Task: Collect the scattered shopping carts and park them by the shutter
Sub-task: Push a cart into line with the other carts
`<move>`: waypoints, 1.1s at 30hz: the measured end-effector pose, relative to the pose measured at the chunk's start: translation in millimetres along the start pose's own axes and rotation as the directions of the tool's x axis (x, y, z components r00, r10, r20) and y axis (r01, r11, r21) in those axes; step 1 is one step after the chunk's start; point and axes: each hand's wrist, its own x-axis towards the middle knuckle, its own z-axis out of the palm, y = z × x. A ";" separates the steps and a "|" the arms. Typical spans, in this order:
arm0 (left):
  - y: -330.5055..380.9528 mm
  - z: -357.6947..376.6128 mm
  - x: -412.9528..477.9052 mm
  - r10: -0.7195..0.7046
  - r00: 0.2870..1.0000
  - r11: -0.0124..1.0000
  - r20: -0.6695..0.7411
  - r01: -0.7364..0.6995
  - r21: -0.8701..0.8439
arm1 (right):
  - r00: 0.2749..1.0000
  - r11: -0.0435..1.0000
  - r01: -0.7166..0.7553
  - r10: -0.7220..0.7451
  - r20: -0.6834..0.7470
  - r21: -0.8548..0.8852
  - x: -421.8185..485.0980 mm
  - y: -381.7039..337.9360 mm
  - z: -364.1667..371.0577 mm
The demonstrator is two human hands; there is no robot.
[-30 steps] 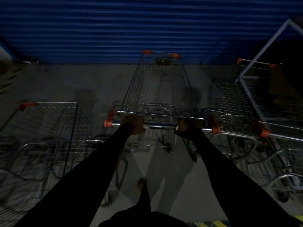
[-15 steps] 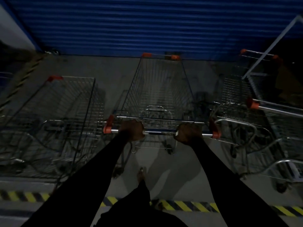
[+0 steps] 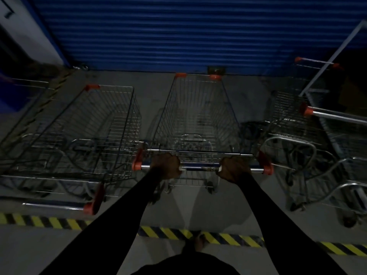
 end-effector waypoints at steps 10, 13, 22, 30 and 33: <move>7.0 27.3 -88.3 0.021 1.000 0.998 0.016 -0.020 -0.061 | 0.984 0.986 0.034 -0.061 -0.169 -0.163 -97.9 -27.3 21.0; 10.2 34.2 -108.4 0.027 1.000 0.998 -0.007 -0.027 -0.052 | 0.976 0.978 0.059 -0.099 -0.195 -0.201 -122.7 -32.8 22.2; 20.8 42.9 -137.7 0.034 0.999 0.997 -0.024 -0.036 -0.074 | 0.984 0.986 0.032 -0.060 -0.169 -0.163 -157.9 -31.3 37.4; 35.0 40.7 -137.7 0.032 0.999 0.997 -0.010 -0.033 -0.070 | 0.951 0.983 0.014 -0.070 -0.303 -0.182 -164.5 -17.0 44.4; 42.3 38.4 -134.8 0.034 0.999 0.998 -0.018 -0.035 -0.043 | 0.960 0.986 -0.003 -0.044 -0.277 -0.166 -162.6 -10.6 42.9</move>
